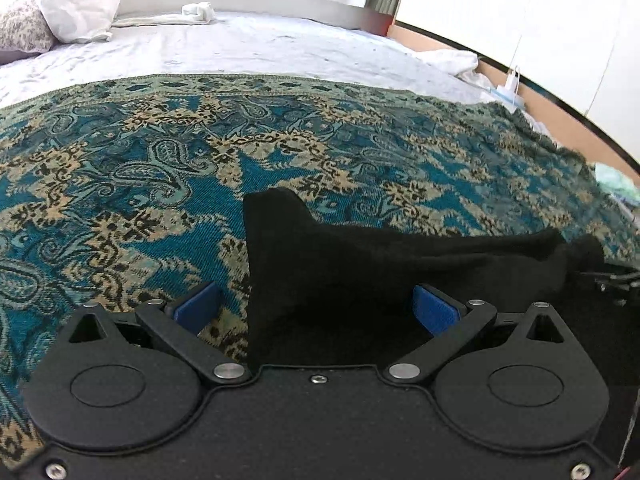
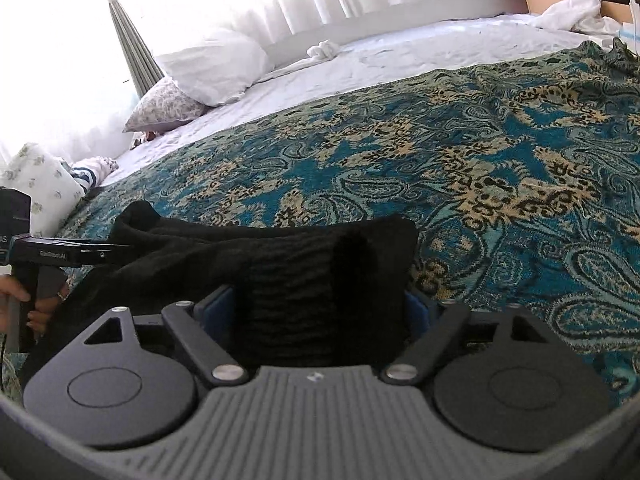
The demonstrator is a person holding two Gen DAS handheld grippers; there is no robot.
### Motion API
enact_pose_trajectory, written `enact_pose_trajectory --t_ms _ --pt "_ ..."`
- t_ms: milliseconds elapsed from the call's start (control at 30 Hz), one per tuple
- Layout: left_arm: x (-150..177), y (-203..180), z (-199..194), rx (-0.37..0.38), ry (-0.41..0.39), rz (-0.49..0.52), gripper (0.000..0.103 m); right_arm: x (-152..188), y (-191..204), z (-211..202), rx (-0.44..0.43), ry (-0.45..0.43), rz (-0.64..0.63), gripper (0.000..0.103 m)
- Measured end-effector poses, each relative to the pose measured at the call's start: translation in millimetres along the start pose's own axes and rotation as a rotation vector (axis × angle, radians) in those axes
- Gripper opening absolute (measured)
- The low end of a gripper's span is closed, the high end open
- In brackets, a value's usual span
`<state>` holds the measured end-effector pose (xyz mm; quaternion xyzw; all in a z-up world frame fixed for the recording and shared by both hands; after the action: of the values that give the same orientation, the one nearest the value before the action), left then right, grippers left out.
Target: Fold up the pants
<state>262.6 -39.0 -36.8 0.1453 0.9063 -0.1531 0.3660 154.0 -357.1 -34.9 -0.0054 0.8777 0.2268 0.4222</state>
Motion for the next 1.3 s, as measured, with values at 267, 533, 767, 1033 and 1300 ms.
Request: enact_pose_trajectory --t_ms 267,533,767,1033,1300 --pt "-5 -7 2 0.033 -0.002 -0.031 0.065 0 -2 -8 0.004 -0.042 0.036 0.057" --pt "-21 -13 -30 -0.108 -0.116 -0.040 0.015 -11 30 -9 0.091 -0.104 -0.016 0.031" --pt "-54 19 -40 -0.218 -0.176 -0.072 0.015 -58 49 29 0.094 -0.156 -0.001 0.027" --pt "-102 60 -6 -0.339 -0.166 -0.079 0.017 -107 57 106 0.112 -0.109 -0.003 0.027" --pt "-67 66 29 -0.452 -0.102 -0.029 0.041 -77 42 125 0.242 -0.015 -0.145 0.071"
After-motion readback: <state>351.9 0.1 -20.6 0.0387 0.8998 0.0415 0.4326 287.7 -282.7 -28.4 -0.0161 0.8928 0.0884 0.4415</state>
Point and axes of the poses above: each gripper's, at about its wrist camera, not at the fingertips, and z roughly the way its jaws point, y to its left, x to its underside, the point moved 7 cm from there along z, roughly the way its jaws point, and after that the axes turned 4 degrees about -x, right-handed, at the moved point
